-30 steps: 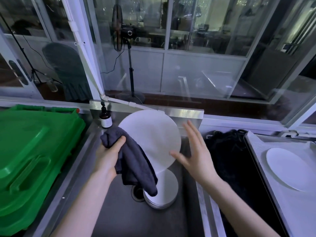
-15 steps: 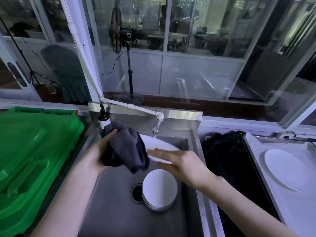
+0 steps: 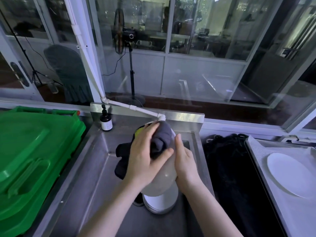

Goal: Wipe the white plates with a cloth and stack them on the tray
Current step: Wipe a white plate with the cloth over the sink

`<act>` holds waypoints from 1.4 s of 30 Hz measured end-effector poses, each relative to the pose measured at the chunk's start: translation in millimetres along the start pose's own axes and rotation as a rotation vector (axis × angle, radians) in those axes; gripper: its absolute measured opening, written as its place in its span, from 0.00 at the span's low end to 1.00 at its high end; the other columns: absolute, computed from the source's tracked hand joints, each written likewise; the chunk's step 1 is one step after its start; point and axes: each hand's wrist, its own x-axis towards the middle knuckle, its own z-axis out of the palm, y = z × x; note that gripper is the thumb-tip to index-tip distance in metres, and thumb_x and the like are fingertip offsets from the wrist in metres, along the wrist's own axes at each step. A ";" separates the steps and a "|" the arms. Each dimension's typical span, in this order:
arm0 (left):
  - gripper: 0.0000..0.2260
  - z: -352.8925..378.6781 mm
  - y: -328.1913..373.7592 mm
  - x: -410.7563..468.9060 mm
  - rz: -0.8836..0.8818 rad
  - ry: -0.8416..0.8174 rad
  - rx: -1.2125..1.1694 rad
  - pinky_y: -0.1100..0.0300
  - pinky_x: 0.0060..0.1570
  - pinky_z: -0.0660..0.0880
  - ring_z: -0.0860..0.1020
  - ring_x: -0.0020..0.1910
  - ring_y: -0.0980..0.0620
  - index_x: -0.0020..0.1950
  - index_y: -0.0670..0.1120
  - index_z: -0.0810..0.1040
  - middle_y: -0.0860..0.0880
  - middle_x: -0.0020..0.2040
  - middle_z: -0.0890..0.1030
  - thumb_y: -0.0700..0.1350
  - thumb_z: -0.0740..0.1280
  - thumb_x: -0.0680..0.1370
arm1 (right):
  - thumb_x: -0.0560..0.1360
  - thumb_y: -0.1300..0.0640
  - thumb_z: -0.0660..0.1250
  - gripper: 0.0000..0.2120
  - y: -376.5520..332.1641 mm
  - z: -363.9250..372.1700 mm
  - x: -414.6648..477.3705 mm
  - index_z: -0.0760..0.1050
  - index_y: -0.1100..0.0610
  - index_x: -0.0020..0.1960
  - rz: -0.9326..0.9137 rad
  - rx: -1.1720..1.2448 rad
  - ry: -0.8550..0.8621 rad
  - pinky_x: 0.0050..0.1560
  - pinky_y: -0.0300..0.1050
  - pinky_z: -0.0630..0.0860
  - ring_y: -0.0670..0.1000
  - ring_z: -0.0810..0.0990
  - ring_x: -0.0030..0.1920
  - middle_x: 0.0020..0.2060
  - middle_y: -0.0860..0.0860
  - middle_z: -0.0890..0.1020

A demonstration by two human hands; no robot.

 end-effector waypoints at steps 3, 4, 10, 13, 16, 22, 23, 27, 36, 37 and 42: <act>0.26 5.3 1.3 0.3 0.100 -0.087 0.050 0.50 0.71 0.65 0.67 0.73 0.51 0.74 0.46 0.67 0.53 0.74 0.69 0.58 0.61 0.80 | 0.81 0.34 0.55 0.22 -2.0 -0.7 6.7 0.85 0.37 0.41 0.009 0.004 0.084 0.38 0.35 0.80 0.43 0.86 0.42 0.39 0.44 0.88; 0.25 5.4 -1.1 -1.5 0.121 -0.099 0.065 0.52 0.71 0.65 0.67 0.73 0.52 0.75 0.46 0.67 0.54 0.74 0.69 0.57 0.61 0.81 | 0.81 0.35 0.54 0.23 0.3 -2.1 8.0 0.85 0.38 0.41 0.006 0.000 0.085 0.41 0.37 0.81 0.44 0.87 0.43 0.40 0.45 0.88; 0.16 -1.0 -16.6 23.3 -0.277 0.017 0.017 0.79 0.52 0.66 0.77 0.56 0.59 0.66 0.55 0.73 0.62 0.54 0.78 0.51 0.67 0.79 | 0.69 0.25 0.59 0.41 12.1 0.1 -8.4 0.77 0.66 0.45 0.002 -0.015 0.111 0.40 0.45 0.73 0.47 0.78 0.37 0.36 0.61 0.83; 0.18 0.1 -12.5 12.2 -0.255 0.009 0.004 0.77 0.55 0.66 0.77 0.58 0.60 0.68 0.54 0.72 0.59 0.59 0.79 0.50 0.68 0.78 | 0.70 0.27 0.58 0.41 6.4 -3.6 -4.0 0.76 0.68 0.44 0.002 -0.011 0.133 0.40 0.46 0.73 0.49 0.79 0.37 0.34 0.53 0.81; 0.23 10.6 1.1 -12.4 0.029 -0.110 -0.015 0.64 0.69 0.64 0.69 0.71 0.57 0.73 0.50 0.70 0.54 0.70 0.73 0.54 0.65 0.79 | 0.82 0.37 0.56 0.26 2.3 -9.0 8.5 0.86 0.51 0.42 -0.051 -0.028 0.165 0.44 0.48 0.81 0.52 0.87 0.43 0.38 0.52 0.87; 0.19 12.0 -5.2 12.3 -0.300 0.034 -0.053 0.67 0.58 0.72 0.78 0.59 0.58 0.69 0.55 0.72 0.57 0.60 0.79 0.48 0.68 0.79 | 0.75 0.31 0.59 0.28 10.3 -7.6 1.4 0.74 0.51 0.28 -0.061 -0.071 0.105 0.28 0.36 0.68 0.45 0.73 0.28 0.26 0.46 0.77; 0.19 12.4 -5.1 11.1 -0.321 0.037 -0.033 0.65 0.58 0.73 0.78 0.58 0.57 0.69 0.54 0.72 0.57 0.60 0.80 0.48 0.68 0.79 | 0.76 0.32 0.59 0.28 10.8 -8.0 1.4 0.74 0.51 0.27 -0.062 -0.067 0.106 0.28 0.35 0.68 0.45 0.73 0.28 0.26 0.46 0.76; 0.22 20.3 7.0 -11.9 -0.007 -0.071 -0.003 0.56 0.69 0.68 0.70 0.71 0.53 0.73 0.49 0.69 0.53 0.71 0.73 0.50 0.66 0.79 | 0.83 0.41 0.54 0.26 4.2 -15.0 14.5 0.86 0.44 0.38 -0.094 -0.084 0.124 0.40 0.37 0.80 0.46 0.86 0.40 0.37 0.50 0.88; 0.10 4.0 -26.8 25.9 -0.438 0.066 -0.077 0.80 0.43 0.66 0.76 0.46 0.64 0.57 0.63 0.71 0.68 0.46 0.78 0.50 0.67 0.79 | 0.71 0.29 0.62 0.34 -3.1 -21.0 -7.9 0.71 0.62 0.33 -0.079 -0.105 0.068 0.37 0.42 0.68 0.48 0.72 0.33 0.30 0.51 0.74; 0.10 -0.2 -31.9 22.2 -0.461 0.053 -0.056 0.80 0.42 0.66 0.76 0.46 0.64 0.59 0.62 0.70 0.68 0.46 0.77 0.51 0.66 0.80 | 0.74 0.31 0.63 0.34 -5.9 -28.7 -7.5 0.75 0.64 0.35 -0.057 -0.079 0.074 0.39 0.43 0.70 0.49 0.75 0.35 0.31 0.53 0.77; 0.20 1.5 -27.5 -11.8 -0.351 0.057 0.007 0.75 0.54 0.69 0.77 0.58 0.59 0.71 0.51 0.71 0.56 0.61 0.80 0.48 0.68 0.79 | 0.80 0.42 0.61 0.25 -19.5 -48.7 0.2 0.86 0.55 0.36 0.010 -0.057 0.026 0.31 0.37 0.76 0.46 0.83 0.32 0.32 0.52 0.86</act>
